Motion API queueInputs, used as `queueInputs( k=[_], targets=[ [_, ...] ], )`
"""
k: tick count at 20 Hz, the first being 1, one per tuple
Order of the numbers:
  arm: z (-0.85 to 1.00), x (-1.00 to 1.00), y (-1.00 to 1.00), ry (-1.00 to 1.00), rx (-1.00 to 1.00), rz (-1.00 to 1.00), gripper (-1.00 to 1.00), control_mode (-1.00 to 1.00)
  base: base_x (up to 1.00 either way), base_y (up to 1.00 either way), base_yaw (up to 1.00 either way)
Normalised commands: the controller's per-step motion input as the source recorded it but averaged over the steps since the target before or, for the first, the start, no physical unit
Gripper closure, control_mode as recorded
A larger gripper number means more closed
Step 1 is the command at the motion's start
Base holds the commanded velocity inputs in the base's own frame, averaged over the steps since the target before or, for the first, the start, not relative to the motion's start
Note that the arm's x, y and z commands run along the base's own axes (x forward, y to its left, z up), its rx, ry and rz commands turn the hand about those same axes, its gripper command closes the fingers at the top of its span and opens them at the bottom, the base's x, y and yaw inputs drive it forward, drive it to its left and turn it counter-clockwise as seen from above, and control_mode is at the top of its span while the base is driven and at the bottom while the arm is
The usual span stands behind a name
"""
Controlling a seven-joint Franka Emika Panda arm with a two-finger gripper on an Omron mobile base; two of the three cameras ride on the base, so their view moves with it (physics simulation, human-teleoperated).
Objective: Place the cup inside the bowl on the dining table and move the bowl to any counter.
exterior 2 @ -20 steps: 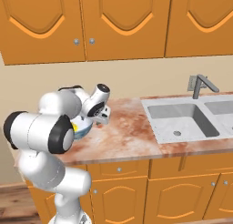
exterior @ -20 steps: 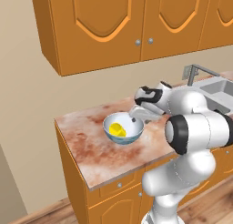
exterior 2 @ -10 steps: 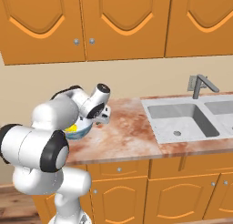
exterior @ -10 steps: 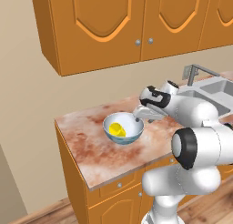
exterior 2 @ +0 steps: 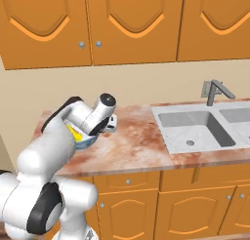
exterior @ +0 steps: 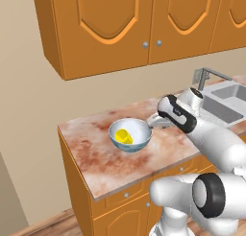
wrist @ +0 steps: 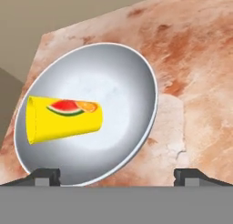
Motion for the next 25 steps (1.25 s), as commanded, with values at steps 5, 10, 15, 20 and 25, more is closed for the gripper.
queueInputs(
  k=[5, 10, 15, 20, 25],
  targets=[
    [0.31, -0.62, 0.00, -0.10, 0.00, 0.03, -1.00, -1.00, 0.00, 0.00, 0.00],
    [0.24, -0.53, 0.00, -0.02, 0.00, 0.00, -1.00, -1.00, 0.00, 0.00, 0.00],
    [0.21, -0.46, 0.00, -0.01, 0.00, 0.00, -1.00, -1.00, 0.00, 0.00, 0.00],
    [0.22, -0.52, 0.00, -0.03, 0.00, 0.00, -1.00, -1.00, 0.00, 0.00, 0.00],
    [0.18, -0.39, 0.00, -0.02, -0.05, 0.00, -1.00, -1.00, 0.00, 0.00, 0.00]
  ],
)
